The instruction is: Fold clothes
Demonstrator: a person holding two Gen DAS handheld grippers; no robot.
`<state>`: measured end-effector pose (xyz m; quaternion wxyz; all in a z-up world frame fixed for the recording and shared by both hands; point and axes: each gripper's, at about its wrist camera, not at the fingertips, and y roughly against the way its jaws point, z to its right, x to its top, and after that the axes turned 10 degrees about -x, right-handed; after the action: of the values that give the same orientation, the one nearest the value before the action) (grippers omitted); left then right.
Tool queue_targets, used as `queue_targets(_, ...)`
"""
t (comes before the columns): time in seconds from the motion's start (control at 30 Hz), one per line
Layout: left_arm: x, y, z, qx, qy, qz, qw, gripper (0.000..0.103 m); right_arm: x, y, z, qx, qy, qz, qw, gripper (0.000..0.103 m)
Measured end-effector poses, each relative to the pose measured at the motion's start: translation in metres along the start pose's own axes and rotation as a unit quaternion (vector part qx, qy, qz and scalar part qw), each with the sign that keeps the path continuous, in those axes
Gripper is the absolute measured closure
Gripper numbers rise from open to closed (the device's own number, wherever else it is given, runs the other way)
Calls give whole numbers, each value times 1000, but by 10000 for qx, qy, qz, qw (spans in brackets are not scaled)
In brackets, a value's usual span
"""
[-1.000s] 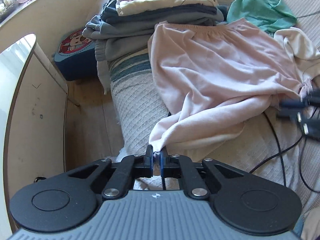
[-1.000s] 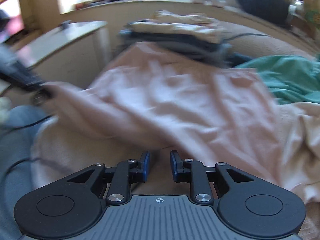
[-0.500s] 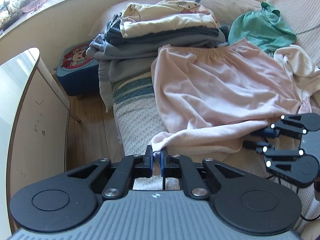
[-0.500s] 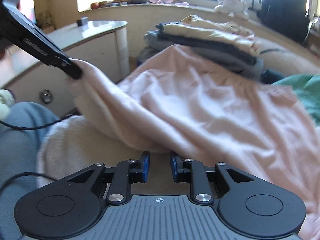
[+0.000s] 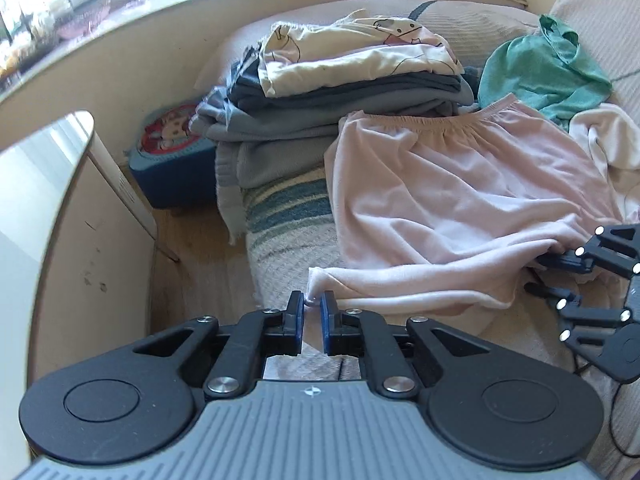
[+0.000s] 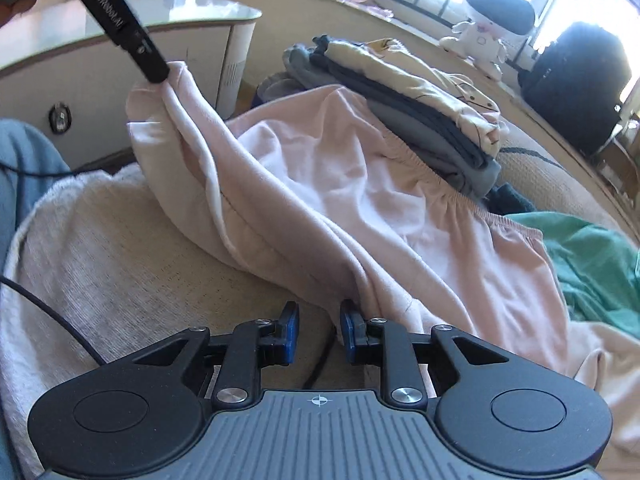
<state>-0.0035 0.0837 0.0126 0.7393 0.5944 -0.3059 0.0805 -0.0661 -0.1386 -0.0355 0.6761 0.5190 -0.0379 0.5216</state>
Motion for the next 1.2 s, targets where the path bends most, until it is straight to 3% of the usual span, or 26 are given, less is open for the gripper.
queue_targets(0.17, -3, -9, 3, -83, 94, -63, 9999, 95, 1, -12, -9, -151, 432, 24, 9990, 74)
queue_targets(0.57, -7, -15, -3, -165, 319, -125, 9993, 91, 21, -27, -23, 48, 875, 265, 9958, 71)
queue_targets(0.67, -8, -14, -3, -183, 396, -111, 9990, 91, 24, -29, -18, 201, 661, 128, 9975, 84)
queue_targets(0.7, -9, -13, -4, -195, 427, -102, 9988, 91, 25, -28, -19, 173, 725, 74, 9972, 99)
queue_targets(0.83, -11, -6, -4, -268, 499, -12, 9984, 91, 27, -16, -18, 246, 613, 69, 9978, 103)
queue_targets(0.93, -10, 4, -5, -302, 508, 60, 9982, 91, 29, 6, -5, 552, 277, 55, 9981, 103)
queue_targets(1.03, -9, 14, -2, -169, 366, 92, 9991, 91, 30, 33, 9, 1141, 50, -39, 9934, 103)
queue_targets(1.2, -15, 34, -3, 46, 316, 109, 9994, 91, 26, 74, 37, 2170, -701, -561, 9720, 103)
